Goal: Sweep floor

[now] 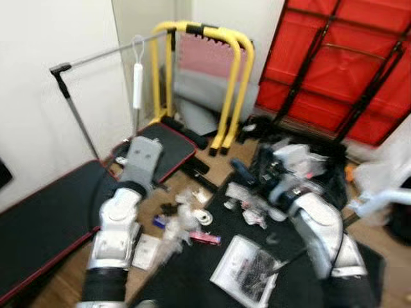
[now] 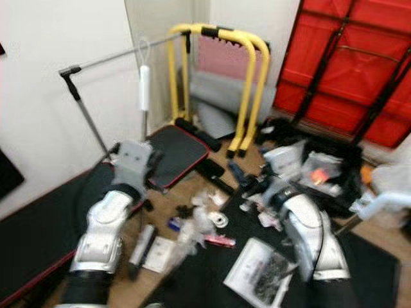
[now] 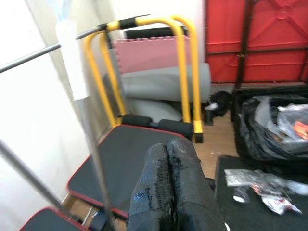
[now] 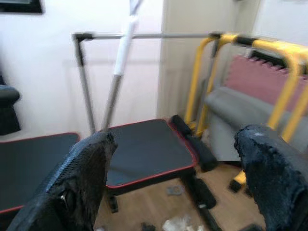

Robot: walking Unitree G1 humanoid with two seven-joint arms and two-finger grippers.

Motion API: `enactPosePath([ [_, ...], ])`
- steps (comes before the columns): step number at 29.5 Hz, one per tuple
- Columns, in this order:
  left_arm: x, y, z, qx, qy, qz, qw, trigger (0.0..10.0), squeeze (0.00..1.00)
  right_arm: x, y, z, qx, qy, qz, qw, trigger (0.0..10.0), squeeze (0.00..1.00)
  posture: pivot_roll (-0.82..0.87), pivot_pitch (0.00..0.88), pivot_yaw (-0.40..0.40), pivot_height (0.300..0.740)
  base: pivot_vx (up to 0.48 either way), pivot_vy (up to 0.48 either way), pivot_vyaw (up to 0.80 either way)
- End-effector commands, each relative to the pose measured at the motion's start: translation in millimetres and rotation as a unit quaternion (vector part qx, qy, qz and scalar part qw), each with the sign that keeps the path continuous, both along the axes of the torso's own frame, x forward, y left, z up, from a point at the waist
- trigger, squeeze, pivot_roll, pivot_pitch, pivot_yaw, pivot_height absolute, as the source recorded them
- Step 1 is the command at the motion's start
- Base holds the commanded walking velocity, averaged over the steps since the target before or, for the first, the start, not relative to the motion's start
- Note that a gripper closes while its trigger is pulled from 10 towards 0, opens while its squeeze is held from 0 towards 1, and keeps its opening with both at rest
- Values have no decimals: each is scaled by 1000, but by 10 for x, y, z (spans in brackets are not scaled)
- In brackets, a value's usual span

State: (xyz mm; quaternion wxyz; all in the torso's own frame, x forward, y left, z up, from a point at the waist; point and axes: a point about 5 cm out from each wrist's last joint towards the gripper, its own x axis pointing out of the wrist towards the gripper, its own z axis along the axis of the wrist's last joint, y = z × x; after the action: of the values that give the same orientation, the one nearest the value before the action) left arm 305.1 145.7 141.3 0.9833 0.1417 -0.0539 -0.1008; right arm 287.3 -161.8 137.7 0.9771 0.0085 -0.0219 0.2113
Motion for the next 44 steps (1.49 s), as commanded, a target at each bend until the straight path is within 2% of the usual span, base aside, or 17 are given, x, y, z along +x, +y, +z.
enactPosePath([
  [1,-1,79,-12,-19,-16,65,998,0,0,-5,7,-14,-1,1,5,1000,10000,0,-133,0,-163,740,0,0,756],
  [5,-5,81,-24,-19,-13,64,998,0,0,-9,10,-24,0,3,7,1000,10000,0,-132,0,-162,740,0,0,756],
  [6,-2,84,-34,-16,-10,66,998,10000,0,-7,9,-26,1,4,7,1000,10000,0,-132,0,-162,740,0,0,756],
  [13,5,91,-53,-11,-6,68,998,10000,0,4,-11,-35,13,9,-2,1000,10000,0,-130,0,-162,740,0,0,745],
  [14,3,85,-67,-11,-5,66,998,10000,0,21,-43,-35,30,13,-20,999,10000,0,-127,0,-163,740,0,0,0],
  [20,4,73,-77,-10,-1,53,999,10000,0,85,-121,-25,66,22,-63,996,10000,0,-129,0,-159,740,0,0,0],
  [27,6,68,-76,-9,-1,49,999,10000,0,76,-125,-34,64,23,-62,996,10000,0,-131,0,-157,740,261,0,0],
  [31,8,67,-74,-10,-1,49,999,10000,0,81,-129,-32,68,25,-64,995,10000,0,-130,0,-159,740,322,0,728],
  [44,11,63,-63,-15,-1,49,999,10000,0,97,-152,-22,81,30,-72,994,10000,0,-134,0,-162,740,320,0,0],
])
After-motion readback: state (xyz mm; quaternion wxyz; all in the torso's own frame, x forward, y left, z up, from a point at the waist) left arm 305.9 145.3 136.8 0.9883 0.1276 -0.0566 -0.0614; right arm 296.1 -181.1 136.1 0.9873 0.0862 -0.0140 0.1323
